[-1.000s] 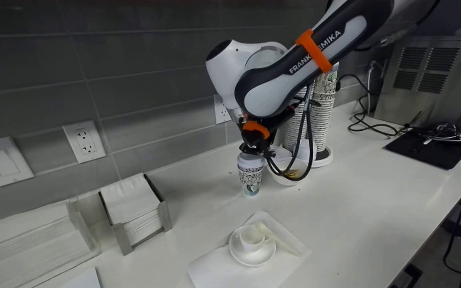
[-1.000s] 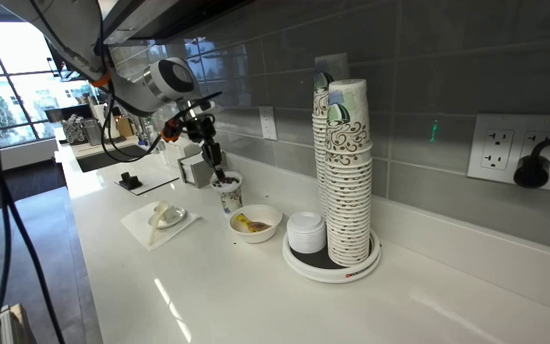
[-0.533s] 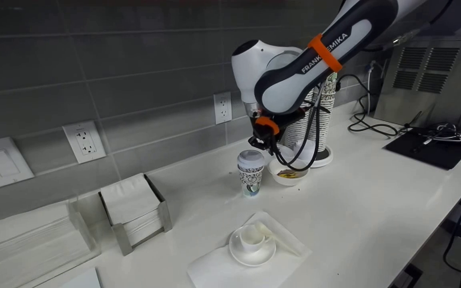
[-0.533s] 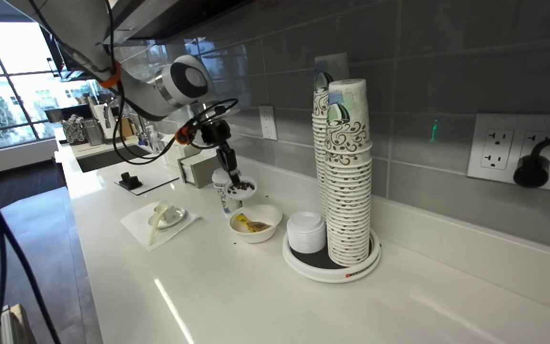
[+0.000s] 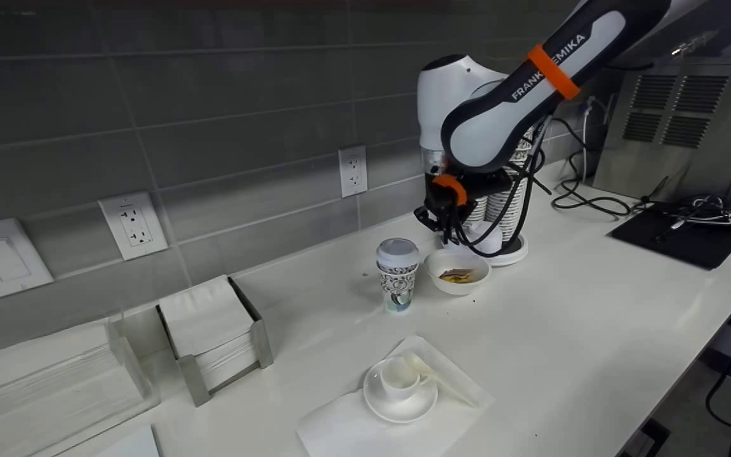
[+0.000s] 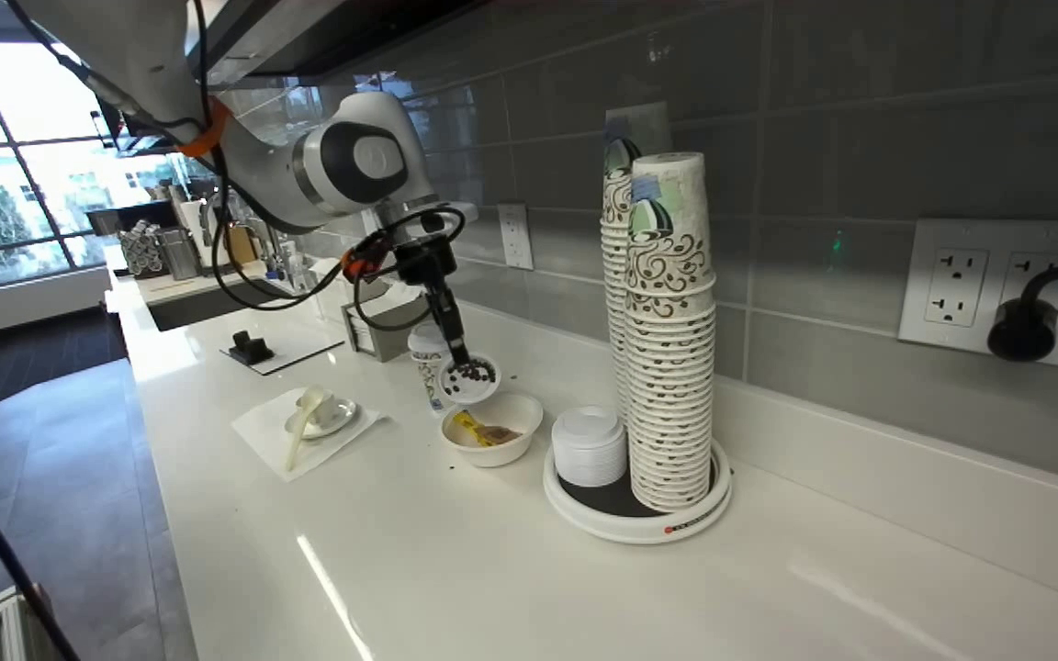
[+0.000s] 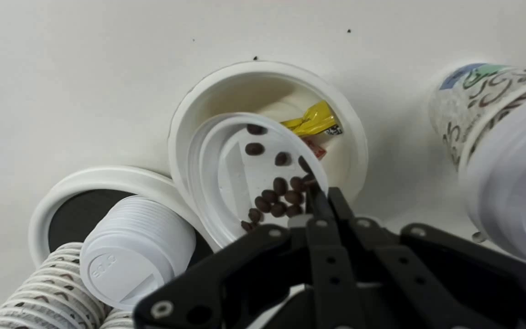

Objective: Pick up the white lid on the left and pour its contents into the white plate on the right

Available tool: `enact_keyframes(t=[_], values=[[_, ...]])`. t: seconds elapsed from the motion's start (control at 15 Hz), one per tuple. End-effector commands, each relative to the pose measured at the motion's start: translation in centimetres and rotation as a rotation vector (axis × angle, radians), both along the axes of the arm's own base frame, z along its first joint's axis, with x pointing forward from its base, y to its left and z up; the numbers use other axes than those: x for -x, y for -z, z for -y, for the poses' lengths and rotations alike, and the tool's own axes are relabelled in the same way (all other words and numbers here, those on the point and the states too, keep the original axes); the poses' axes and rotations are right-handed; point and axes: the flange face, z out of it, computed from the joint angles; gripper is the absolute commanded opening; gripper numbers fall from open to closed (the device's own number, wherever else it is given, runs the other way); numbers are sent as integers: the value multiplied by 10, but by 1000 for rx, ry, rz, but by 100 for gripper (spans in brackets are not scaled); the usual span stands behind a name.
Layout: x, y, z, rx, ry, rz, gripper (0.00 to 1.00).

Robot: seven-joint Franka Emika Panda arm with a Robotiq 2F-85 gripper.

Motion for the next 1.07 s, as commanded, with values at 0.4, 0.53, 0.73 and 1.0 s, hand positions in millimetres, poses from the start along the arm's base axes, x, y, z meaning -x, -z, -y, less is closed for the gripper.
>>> enact_keyframes(t=[0.4,0.53,0.73,1.0], values=[[27,14,4,-174,94,162,1],[26,19,1,-181,98,174,1],[21,23,1,-180,95,202,1],[16,25,7,-202,117,264,1]])
